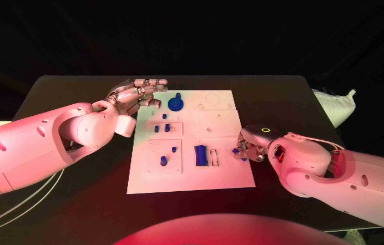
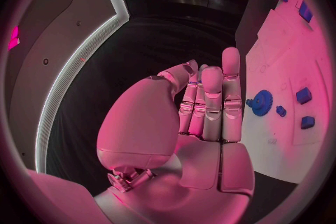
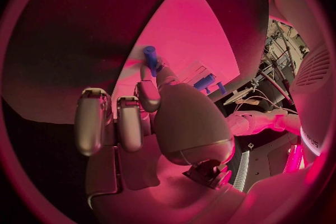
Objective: Assemble the parts on the task board
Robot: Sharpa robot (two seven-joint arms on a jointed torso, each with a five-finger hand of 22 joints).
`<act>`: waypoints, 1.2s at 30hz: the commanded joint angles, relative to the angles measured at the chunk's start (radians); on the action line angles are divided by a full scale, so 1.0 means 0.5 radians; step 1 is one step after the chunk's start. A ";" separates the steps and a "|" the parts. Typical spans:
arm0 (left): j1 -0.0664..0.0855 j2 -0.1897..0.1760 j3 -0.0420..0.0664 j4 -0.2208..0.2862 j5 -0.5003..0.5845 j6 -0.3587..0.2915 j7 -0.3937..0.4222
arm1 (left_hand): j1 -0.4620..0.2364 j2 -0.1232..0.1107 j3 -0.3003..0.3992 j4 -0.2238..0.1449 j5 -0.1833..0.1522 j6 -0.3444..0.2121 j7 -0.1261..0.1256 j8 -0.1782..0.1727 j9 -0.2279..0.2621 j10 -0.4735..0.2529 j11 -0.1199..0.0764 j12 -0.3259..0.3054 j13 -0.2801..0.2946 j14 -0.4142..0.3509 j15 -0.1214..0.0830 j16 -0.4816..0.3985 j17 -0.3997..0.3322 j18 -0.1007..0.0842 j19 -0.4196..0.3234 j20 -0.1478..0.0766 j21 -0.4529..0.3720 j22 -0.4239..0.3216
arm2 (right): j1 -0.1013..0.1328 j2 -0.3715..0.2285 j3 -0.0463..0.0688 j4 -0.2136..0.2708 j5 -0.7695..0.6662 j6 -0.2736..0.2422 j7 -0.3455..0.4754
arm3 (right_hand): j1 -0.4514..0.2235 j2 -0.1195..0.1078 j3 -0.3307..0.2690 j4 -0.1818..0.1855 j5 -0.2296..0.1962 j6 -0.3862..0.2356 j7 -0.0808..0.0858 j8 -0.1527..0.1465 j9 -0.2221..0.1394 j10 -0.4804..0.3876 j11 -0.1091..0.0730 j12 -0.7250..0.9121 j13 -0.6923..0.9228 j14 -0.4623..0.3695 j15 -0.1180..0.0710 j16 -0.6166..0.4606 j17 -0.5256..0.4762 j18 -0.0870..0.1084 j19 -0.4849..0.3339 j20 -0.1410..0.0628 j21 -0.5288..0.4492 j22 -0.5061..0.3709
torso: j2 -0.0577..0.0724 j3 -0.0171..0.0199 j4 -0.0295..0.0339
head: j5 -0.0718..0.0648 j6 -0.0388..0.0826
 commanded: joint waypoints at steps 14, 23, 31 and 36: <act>-0.005 0.006 0.001 -0.006 -0.042 0.025 0.003 | 0.000 -0.003 -0.003 -0.018 0.004 -0.017 -0.005 0.008 -0.001 -0.010 0.002 0.019 0.001 -0.015 -0.003 -0.001 -0.011 0.038 0.009 0.001 -0.009 -0.003 | -0.041 -0.001 -0.036 0.020 0.871 -0.556 0.016 | -0.122 0.037 0.178 0.094 0.187 0.022 -0.009 -0.048 -0.038 0.018 -0.005 -0.009 0.009 0.130 -0.006 -0.018 0.132 -0.017 0.000 -0.009 0.006 0.005 | 0.000 0.0015 0.004 | 0.008 0.005; -0.005 0.008 0.000 -0.004 -0.045 0.028 0.003 | 0.009 -0.006 0.000 -0.028 0.005 -0.019 -0.004 0.008 -0.001 -0.009 0.002 0.024 0.001 -0.015 -0.004 0.000 -0.010 0.038 0.009 0.000 -0.009 -0.003 | -0.038 -0.006 -0.032 0.100 1.098 -0.723 0.038 | -0.180 0.003 0.211 0.131 0.232 0.036 -0.011 -0.054 -0.039 0.029 -0.007 0.003 0.022 0.132 -0.008 -0.016 0.137 -0.016 0.000 -0.012 0.004 0.001 | 0.000 -0.0009 -0.003 | 0.016 -0.002; -0.005 0.010 0.000 -0.002 -0.046 0.028 0.002 | 0.011 -0.006 0.001 -0.031 0.005 -0.019 -0.004 0.009 -0.001 -0.009 0.002 0.025 0.001 -0.015 -0.004 0.001 -0.010 0.038 0.009 0.000 -0.009 -0.002 | -0.037 0.035 -0.031 0.099 1.214 -0.691 0.018 | -0.236 -0.022 0.212 0.169 0.276 0.043 -0.010 -0.059 -0.039 0.033 -0.006 0.003 0.026 0.132 -0.008 -0.017 0.136 -0.016 0.000 -0.012 0.003 0.000 | 0.000 -0.0018 0.001 | 0.014 -0.006; -0.005 0.012 0.000 -0.001 -0.046 0.030 0.002 | 0.011 -0.006 0.001 -0.031 0.005 -0.019 -0.004 0.009 -0.001 -0.009 0.002 0.025 0.001 -0.015 -0.004 0.001 -0.010 0.038 0.009 0.000 -0.009 -0.002 | -0.035 0.062 -0.031 0.087 1.216 -0.672 0.008 | -0.263 -0.027 0.210 0.190 0.294 0.057 -0.013 -0.056 -0.036 0.040 -0.008 0.013 0.035 0.133 -0.009 -0.016 0.138 -0.017 0.003 -0.012 0.007 0.007 | 0.000 -0.0013 0.002 | 0.017 -0.005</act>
